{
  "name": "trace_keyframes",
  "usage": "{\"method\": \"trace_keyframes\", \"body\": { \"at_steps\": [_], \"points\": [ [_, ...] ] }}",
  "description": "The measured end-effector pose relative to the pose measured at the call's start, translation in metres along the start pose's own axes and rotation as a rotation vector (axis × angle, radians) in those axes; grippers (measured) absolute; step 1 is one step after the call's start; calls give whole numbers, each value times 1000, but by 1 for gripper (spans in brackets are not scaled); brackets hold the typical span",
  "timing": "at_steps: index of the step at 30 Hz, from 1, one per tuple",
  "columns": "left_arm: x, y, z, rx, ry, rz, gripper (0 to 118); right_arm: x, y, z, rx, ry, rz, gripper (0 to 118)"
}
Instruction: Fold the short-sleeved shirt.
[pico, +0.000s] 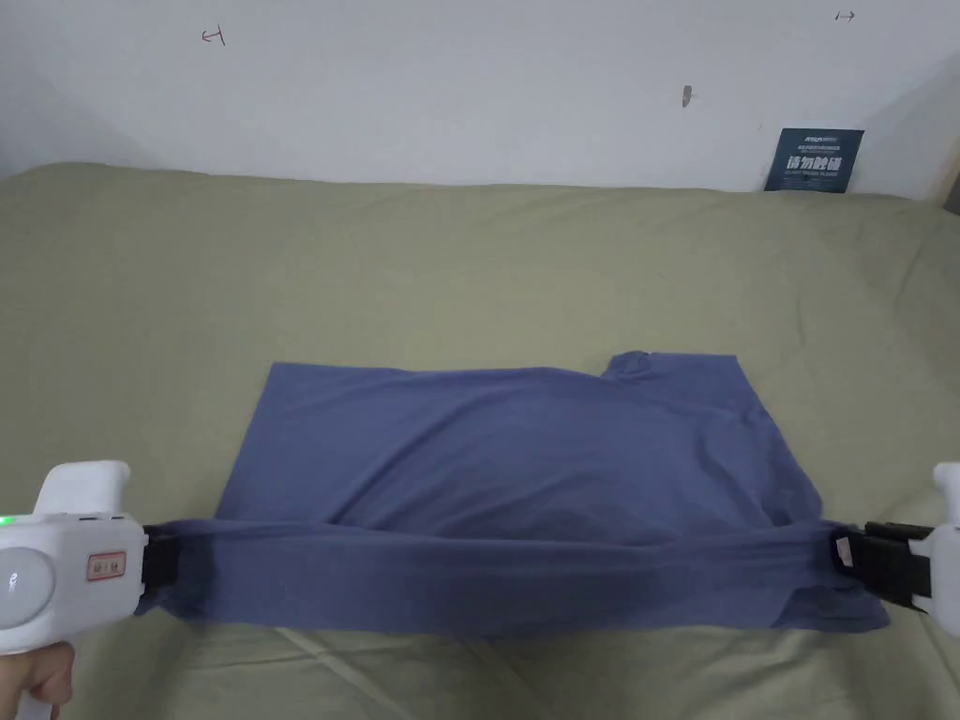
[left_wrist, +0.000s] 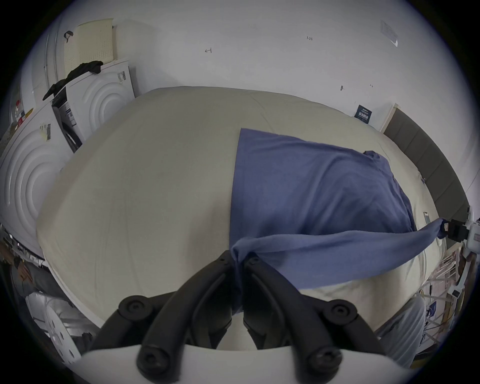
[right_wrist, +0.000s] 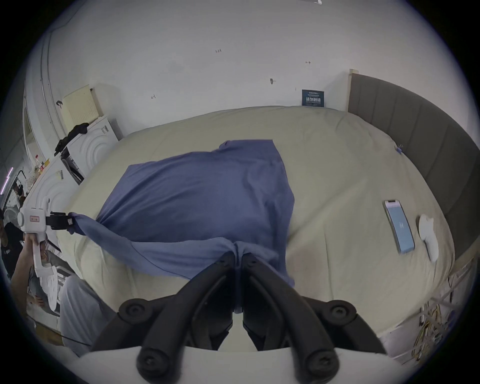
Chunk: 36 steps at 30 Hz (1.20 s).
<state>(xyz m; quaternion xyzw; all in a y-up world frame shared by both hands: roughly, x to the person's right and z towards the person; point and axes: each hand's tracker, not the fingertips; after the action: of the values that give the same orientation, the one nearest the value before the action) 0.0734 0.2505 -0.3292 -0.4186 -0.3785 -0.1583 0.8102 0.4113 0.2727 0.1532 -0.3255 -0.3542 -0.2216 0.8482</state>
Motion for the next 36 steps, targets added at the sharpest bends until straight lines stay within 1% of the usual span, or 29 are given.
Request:
{"method": "trace_keyframes", "body": {
  "at_steps": [3, 6, 9, 16, 17, 18, 19, 20, 21, 22, 24, 25, 26, 27, 28, 29, 30, 31, 32, 33, 34, 36],
  "points": [
    [2, 23, -22, -5, -2, 1, 6, 1, 25, -33, -35, -17, 15, 7],
    [5, 45, -46, -22, -6, 12, 6, 9, 45, -67, -70, -17, -17, 7],
    [8, 60, -72, -50, 2, 8, 6, 13, 58, -97, -117, -24, -20, 7],
    [15, 64, -115, -89, 18, 2, 6, 17, 61, -138, -170, -42, -20, 8],
    [15, 62, -116, -83, 16, 11, 6, 19, 60, -138, -176, -42, -34, 15],
    [14, 60, -115, -68, 7, 22, 7, 20, 58, -135, -174, -42, -63, 41],
    [13, 58, -112, -43, 3, 37, 27, 22, 54, -133, -172, -33, -106, 93],
    [12, 56, -110, -37, 18, 46, 62, 24, 49, -127, -157, -21, -129, 116],
    [9, 53, -105, -32, 29, 60, 98, 26, 44, -114, -102, -7, -148, 118],
    [7, 49, -99, -23, 21, 67, 118, 28, 42, -107, -106, -3, -156, 113],
    [3, 43, -83, -14, 20, 79, 118, 30, 30, -93, -96, -2, -173, 112],
    [2, 37, -73, -13, 20, 81, 118, 30, 22, -83, -75, 16, -179, 112],
    [1, 31, -64, 0, 21, 85, 117, 29, 15, -74, -65, 21, -183, 112],
    [1, 23, -53, 17, 26, 83, 116, 18, 8, -65, -59, 18, -190, 112],
    [2, 15, -42, 32, 35, 77, 109, 13, -2, -56, -53, 16, -181, 108],
    [1, 8, -34, 39, 34, 69, 100, 9, -11, -48, -48, 13, -163, 97],
    [3, -1, -26, 45, 33, 62, 84, 4, -22, -39, -23, -5, -148, 77],
    [4, -9, -20, 47, 29, 61, 57, -1, -32, -33, -5, -25, -139, 34],
    [6, -15, -17, 42, 26, 62, 33, -4, -41, -30, -5, -31, -144, 2],
    [5, -21, -16, 29, 11, 62, 11, -6, -52, -27, -11, -28, -145, 3],
    [6, -27, -16, 17, -1, 65, 2, -9, -61, -22, -5, -28, -140, 2],
    [10, -32, -18, 9, 7, 61, 2, -13, -69, -20, -24, -20, -136, 2]
  ]
}}
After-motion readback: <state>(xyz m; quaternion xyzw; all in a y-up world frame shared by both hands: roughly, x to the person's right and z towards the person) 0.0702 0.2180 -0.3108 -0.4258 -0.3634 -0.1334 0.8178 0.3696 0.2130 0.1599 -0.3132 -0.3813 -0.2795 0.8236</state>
